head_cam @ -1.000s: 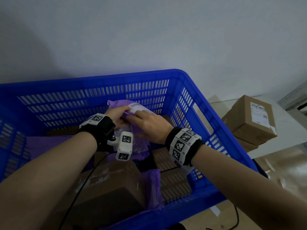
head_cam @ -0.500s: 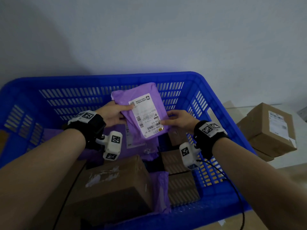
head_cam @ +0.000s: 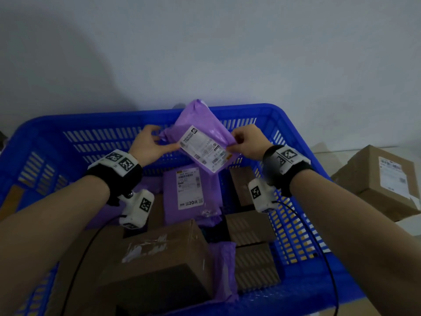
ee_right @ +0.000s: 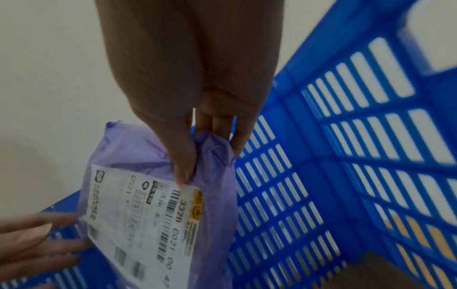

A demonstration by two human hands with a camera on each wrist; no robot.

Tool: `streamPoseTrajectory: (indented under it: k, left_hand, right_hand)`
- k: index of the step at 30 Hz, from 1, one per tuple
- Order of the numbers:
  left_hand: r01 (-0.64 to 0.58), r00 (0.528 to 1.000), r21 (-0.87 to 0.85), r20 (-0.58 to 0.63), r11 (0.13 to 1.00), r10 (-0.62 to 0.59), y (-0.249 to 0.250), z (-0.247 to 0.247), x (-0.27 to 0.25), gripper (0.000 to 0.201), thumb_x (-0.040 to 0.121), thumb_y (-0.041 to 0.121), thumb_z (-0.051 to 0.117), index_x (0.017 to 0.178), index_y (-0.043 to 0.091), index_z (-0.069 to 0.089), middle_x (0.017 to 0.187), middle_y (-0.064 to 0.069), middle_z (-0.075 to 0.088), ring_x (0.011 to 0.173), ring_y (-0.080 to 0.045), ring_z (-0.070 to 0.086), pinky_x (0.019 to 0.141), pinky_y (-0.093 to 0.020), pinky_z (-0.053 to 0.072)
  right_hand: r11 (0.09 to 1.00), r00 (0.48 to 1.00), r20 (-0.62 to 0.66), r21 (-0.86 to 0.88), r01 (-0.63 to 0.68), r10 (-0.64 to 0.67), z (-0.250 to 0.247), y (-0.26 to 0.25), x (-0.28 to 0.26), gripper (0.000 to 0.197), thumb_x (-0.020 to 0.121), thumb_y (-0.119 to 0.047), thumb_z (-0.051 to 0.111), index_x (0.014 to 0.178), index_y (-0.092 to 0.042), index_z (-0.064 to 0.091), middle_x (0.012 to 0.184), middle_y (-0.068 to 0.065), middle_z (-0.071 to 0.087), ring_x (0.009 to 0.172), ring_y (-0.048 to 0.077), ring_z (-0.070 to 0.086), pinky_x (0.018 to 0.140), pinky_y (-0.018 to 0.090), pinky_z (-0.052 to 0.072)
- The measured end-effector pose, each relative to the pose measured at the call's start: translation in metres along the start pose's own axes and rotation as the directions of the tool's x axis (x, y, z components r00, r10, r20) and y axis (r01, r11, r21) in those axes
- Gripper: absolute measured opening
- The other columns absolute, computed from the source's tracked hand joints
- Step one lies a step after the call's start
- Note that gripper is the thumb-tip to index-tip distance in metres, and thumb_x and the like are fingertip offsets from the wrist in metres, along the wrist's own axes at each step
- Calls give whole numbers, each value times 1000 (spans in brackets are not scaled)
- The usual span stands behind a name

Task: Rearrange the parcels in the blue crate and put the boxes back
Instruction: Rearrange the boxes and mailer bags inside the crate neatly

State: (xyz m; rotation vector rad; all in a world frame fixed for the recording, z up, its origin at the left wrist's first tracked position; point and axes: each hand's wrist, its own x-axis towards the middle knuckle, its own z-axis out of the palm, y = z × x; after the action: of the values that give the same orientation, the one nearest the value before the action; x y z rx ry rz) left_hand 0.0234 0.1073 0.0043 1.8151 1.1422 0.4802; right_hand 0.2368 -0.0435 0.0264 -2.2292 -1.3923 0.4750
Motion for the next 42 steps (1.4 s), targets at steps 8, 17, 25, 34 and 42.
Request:
streamPoseTrajectory:
  k: [8,17,25,34,42]
  left_hand:
    - [-461,797,499,-130,734,589,31,5,-17,63,72,35,77,123,8,53,123,-19,46,116,-35,41,98,-37,33]
    - [-492,871,469,266,734,414,51,24,-21,35,81,26,69,113,15,62,111,-2,67,105,-23,58,91,-35,45]
    - [-371,908,257,301,892,291,33,30,-18,37,81,13,71,62,18,40,57,3,41,53,-10,37,52,-26,29]
    - [306,931,-363,306,880,-197,-22,24,-26,35,87,1,61,121,-3,57,119,-20,63,83,-24,66,69,-31,60]
    - [493,851,-300,364,817,-380,-42,33,-24,32,89,-1,58,120,-9,55,116,-22,62,79,-27,65,80,-43,54]
  right_hand:
    - [943,989,14,-300,145,-147,-30,-24,13,13,79,-14,69,85,-2,67,86,15,65,78,26,54,65,26,34]
    - [929,975,49,-296,223,-219,-31,-47,10,8,75,-12,71,82,-10,71,90,5,71,84,20,62,79,29,48]
    - [982,981,-69,-64,179,-183,-17,-39,2,51,71,-22,79,117,-12,61,118,4,64,109,18,58,86,19,38]
    - [681,852,383,517,-519,358,54,22,-21,67,78,-38,74,130,-4,48,119,10,63,87,19,66,73,30,55]
    - [635,829,439,540,-552,346,106,17,-24,60,75,-7,77,130,-4,51,94,11,58,72,16,55,64,26,50]
